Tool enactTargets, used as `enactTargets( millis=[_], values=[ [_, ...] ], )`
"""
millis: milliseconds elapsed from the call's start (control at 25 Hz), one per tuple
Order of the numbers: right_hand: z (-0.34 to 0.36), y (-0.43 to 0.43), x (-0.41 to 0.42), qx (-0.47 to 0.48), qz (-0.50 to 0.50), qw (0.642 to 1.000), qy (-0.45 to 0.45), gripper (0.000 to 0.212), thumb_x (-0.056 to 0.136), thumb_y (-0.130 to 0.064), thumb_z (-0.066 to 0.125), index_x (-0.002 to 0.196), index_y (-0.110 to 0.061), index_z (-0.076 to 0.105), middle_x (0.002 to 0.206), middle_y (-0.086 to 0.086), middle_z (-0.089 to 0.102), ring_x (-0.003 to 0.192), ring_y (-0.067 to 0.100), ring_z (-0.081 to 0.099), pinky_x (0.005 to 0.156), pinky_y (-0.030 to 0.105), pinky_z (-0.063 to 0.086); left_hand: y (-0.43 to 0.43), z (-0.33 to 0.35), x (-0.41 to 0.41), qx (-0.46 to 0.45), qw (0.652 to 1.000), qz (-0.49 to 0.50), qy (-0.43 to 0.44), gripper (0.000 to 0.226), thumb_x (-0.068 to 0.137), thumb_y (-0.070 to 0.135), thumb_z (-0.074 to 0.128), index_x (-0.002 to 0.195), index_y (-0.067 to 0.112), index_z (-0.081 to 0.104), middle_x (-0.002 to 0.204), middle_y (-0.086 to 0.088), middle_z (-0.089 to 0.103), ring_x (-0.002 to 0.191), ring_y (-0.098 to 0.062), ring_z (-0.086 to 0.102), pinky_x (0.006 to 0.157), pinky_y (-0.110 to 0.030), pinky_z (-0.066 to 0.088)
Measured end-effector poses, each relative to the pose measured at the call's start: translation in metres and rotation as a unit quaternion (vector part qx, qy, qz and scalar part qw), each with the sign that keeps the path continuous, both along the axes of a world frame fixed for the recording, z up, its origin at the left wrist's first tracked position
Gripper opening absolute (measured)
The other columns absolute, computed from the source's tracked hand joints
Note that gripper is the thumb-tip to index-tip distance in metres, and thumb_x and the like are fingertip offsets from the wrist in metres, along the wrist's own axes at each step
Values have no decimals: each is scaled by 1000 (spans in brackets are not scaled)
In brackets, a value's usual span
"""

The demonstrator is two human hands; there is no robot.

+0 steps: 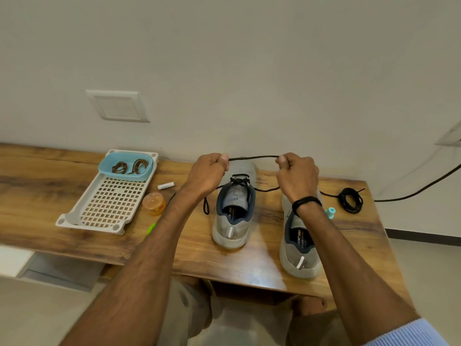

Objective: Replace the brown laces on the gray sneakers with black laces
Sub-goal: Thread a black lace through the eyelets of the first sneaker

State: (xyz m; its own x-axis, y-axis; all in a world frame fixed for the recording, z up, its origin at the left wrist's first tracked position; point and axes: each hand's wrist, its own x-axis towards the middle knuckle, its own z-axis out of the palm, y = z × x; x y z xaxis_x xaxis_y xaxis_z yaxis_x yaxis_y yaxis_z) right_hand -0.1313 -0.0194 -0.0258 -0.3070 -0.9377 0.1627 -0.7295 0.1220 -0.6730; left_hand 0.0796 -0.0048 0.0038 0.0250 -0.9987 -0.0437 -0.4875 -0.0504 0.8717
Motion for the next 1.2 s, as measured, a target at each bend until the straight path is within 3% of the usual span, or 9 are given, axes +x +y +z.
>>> enactTargets(
  millis=[120, 200, 320, 400, 480, 560, 720, 880, 1200],
  values=[
    [8, 11, 24, -39, 175, 983, 44, 46, 90, -39, 60, 135, -37, 51, 137, -1, 48, 129, 19, 40, 106, 39, 34, 4, 3, -12, -17, 999, -35, -23, 39, 103, 35, 45, 75, 15, 63, 73, 5, 62, 70, -10, 54, 61, -28, 42],
    [12, 14, 36, -82, 272, 958, -38, 33, 91, -32, 63, 124, -32, 62, 117, -7, 67, 112, 12, 57, 101, 37, 44, 6, 7, -16, -7, 999, -48, 11, 38, 103, 35, 47, 75, 17, 64, 59, 17, 57, 55, 2, 49, 51, -17, 36],
    [3, 7, 31, -88, 183, 979, -1, 16, 91, -32, 61, 99, -29, 74, 83, -10, 74, 87, 15, 68, 85, 39, 52, 1, 3, -6, -4, 999, -3, 35, 34, 101, 35, 53, 81, 14, 71, 60, 1, 56, 54, 0, 44, 52, -22, 35],
    [2, 5, 24, -50, 122, 989, 73, 20, 91, -32, 62, 107, -29, 74, 99, -6, 75, 100, 19, 67, 90, 39, 51, -1, -3, 0, -10, 999, 31, 20, 32, 100, 31, 55, 87, 11, 76, 67, -4, 61, 61, -4, 45, 60, -26, 37],
    [2, 8, 28, -2, 174, 979, 103, 41, 87, -35, 67, 127, -30, 63, 127, -2, 65, 123, 21, 55, 103, 41, 43, -2, -5, -1, -8, 1000, 24, -16, 26, 100, 22, 55, 94, 10, 77, 63, 8, 58, 64, -4, 49, 67, -25, 41],
    [4, 14, 39, 22, 255, 966, 24, 51, 86, -36, 70, 134, -27, 56, 129, 0, 62, 123, 18, 52, 105, 38, 42, -3, -6, -7, 6, 1000, -8, -2, 25, 98, 10, 51, 100, 8, 75, 71, 9, 61, 69, -7, 55, 72, -25, 47],
    [7, 16, 41, -16, 193, 981, -10, 18, 94, -37, 62, 96, -26, 75, 78, -8, 73, 78, 9, 67, 76, 35, 56, -3, -10, -7, 30, 998, 16, 55, 18, 98, 6, 52, 105, 0, 68, 79, -5, 70, 67, -11, 62, 64, -23, 52],
    [6, 19, 48, -21, 234, 972, -17, 27, 92, -30, 66, 118, -22, 69, 113, -3, 71, 103, 11, 65, 92, 27, 50, -4, -14, -4, -7, 999, 33, 33, 12, 91, 20, 70, 93, 8, 73, 79, -3, 74, 73, -13, 68, 68, -28, 56],
    [4, 20, 58, -28, 211, 971, -113, 13, 91, -21, 67, 102, -18, 74, 92, -3, 74, 77, 10, 69, 75, 24, 55, 0, -11, -1, 49, 988, 80, 119, 8, 85, 4, 71, 92, 7, 73, 79, -11, 71, 70, -15, 64, 61, -25, 56]
  ],
)
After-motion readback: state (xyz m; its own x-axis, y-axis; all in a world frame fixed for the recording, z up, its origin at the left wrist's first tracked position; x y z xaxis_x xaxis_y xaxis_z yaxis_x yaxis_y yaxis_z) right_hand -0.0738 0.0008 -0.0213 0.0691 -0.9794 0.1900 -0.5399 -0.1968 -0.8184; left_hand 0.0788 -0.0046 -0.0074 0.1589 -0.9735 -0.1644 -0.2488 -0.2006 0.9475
